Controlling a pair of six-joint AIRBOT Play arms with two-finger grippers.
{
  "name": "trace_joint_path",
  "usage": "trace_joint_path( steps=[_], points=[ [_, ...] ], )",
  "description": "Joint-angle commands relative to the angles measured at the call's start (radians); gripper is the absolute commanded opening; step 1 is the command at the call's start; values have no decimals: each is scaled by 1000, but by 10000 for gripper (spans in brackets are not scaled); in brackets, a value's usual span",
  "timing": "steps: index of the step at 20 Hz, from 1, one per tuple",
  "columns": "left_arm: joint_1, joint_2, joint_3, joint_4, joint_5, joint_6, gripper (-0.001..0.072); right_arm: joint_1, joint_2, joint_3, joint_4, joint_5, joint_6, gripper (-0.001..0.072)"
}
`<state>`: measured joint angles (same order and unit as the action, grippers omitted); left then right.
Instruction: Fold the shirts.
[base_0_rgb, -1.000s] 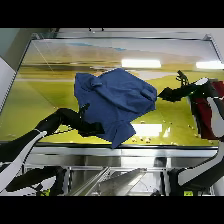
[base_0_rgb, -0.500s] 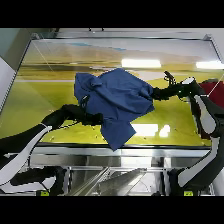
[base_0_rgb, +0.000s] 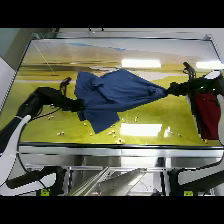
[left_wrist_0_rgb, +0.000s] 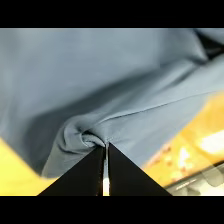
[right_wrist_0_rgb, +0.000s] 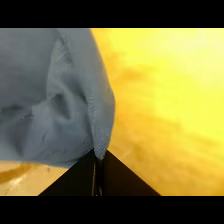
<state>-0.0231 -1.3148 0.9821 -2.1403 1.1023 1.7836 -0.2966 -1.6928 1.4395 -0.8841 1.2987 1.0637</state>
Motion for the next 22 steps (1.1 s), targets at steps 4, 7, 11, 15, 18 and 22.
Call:
trace_joint_path(
  steps=[4,7,11,15,18,22],
  points=[
    [232,69,-69,-12,170,140,12,-89,140,-248,-86,147,50,16],
    [214,68,-126,-95,166,209,12,-44,230,-472,67,139,-35,15],
    [187,68,-146,-115,165,217,12,12,324,-621,89,96,-62,16],
    [188,183,-50,-244,203,282,12,9,460,-597,282,180,-135,15],
    [188,359,162,-331,218,285,12,9,700,-462,431,182,-152,16],
    [215,596,575,-288,64,287,12,7,1068,-152,406,-74,-151,16]
  ],
)
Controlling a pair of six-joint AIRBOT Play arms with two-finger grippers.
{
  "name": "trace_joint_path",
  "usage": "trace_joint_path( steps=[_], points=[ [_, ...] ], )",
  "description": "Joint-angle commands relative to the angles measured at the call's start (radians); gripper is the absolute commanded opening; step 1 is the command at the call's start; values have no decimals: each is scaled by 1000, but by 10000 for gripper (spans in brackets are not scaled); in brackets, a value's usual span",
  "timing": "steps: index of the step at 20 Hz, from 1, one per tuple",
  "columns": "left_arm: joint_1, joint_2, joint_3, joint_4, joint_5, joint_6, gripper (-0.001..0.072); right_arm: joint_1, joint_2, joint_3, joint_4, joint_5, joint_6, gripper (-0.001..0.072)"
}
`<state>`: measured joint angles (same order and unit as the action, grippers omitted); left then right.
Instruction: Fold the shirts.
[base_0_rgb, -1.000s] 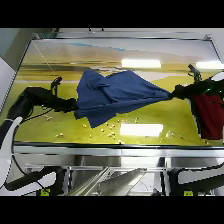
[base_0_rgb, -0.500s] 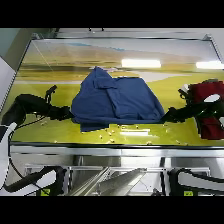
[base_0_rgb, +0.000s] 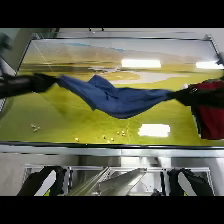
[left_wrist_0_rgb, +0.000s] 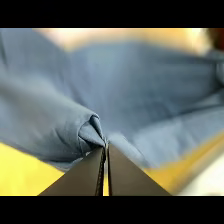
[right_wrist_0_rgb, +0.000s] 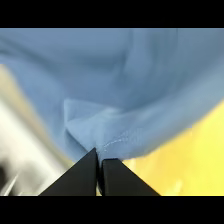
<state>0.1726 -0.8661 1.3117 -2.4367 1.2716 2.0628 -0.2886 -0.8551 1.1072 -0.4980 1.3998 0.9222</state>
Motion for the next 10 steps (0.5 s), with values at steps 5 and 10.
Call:
trace_joint_path(
  steps=[5,10],
  points=[
    [212,269,600,374,-183,-101,11,-1,401,454,-285,-383,99,16],
    [229,104,483,200,-34,-27,11,2,212,408,-138,-183,100,16]
  ],
)
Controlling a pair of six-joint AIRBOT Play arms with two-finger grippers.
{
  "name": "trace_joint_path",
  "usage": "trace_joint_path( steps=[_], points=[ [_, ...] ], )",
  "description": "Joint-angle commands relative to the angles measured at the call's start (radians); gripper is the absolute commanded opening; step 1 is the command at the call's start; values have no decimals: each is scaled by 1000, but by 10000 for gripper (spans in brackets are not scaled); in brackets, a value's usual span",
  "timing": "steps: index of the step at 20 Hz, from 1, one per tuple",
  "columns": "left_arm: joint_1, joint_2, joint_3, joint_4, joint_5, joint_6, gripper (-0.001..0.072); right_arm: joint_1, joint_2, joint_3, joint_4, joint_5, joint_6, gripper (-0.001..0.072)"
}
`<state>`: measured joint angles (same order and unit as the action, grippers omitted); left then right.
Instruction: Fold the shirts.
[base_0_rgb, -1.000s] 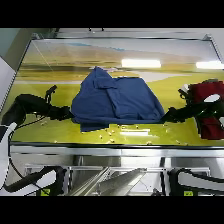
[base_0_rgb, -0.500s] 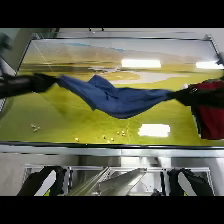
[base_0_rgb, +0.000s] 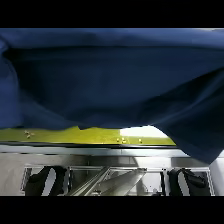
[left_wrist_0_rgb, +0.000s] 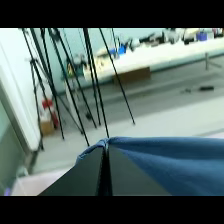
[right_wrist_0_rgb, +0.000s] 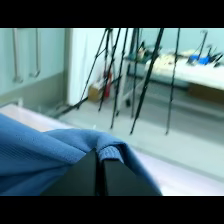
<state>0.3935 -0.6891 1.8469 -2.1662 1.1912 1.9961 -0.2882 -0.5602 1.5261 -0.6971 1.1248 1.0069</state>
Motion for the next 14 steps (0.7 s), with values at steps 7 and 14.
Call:
trace_joint_path(
  steps=[7,14],
  points=[
    [-328,-602,-357,-60,-245,266,11,188,-444,-511,115,-133,-83,16],
    [-409,-1233,87,-50,-100,185,14,249,-936,-573,119,-533,-95,27]
  ],
)
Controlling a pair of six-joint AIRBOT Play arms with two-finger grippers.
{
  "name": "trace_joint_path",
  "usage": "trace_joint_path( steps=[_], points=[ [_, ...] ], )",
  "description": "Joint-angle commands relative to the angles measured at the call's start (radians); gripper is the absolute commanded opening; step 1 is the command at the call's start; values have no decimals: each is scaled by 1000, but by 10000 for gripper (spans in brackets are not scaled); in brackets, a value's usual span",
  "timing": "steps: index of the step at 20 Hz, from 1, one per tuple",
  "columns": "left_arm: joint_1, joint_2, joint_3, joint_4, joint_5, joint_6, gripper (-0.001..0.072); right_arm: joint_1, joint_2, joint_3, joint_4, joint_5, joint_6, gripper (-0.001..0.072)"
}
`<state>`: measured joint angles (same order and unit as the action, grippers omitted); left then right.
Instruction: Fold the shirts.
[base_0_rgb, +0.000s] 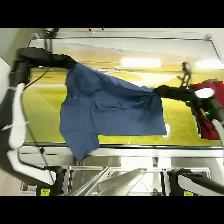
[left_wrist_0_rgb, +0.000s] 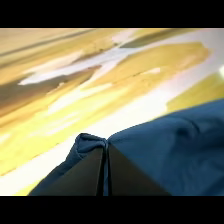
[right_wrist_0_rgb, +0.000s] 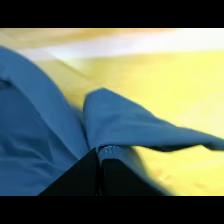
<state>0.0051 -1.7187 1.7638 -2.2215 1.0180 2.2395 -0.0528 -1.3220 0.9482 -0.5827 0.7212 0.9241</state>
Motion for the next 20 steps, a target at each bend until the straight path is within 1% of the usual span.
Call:
trace_joint_path(
  steps=[1,2,3,5,6,7,8,9,11,12,13,14,17,20],
  points=[
    [-7,-236,230,4,95,-120,76,7,-203,32,4,-110,-2,147],
    [10,-249,273,4,122,-166,482,-3,-212,60,4,-82,22,322],
    [30,-248,298,4,151,-221,689,-17,-207,87,4,-46,26,385],
    [88,-211,303,5,252,-274,692,-72,-173,146,0,60,26,394],
    [121,-177,268,5,298,-292,691,-112,-148,167,0,112,26,400],
    [155,-141,220,6,345,-305,691,-162,-117,176,0,157,34,538],
    [192,-104,158,9,396,-320,691,-214,-89,177,-4,190,58,692],
    [230,-67,84,32,440,-341,691,-274,-64,176,-27,232,92,693],
    [286,7,-93,102,494,-352,691,-387,-36,176,-129,325,150,693],
    [312,50,-201,143,499,-352,691,-438,-34,175,-180,389,177,694],
    [335,90,-304,181,487,-348,691,-476,-34,164,-206,439,188,693],
    [353,122,-397,188,469,-335,691,-505,-34,134,-208,478,188,693],
    [392,191,-638,179,389,-291,691,-525,-34,-7,-209,508,183,693],
    [412,203,-774,179,312,-265,691,-524,-35,-142,-201,483,145,693]
  ],
)
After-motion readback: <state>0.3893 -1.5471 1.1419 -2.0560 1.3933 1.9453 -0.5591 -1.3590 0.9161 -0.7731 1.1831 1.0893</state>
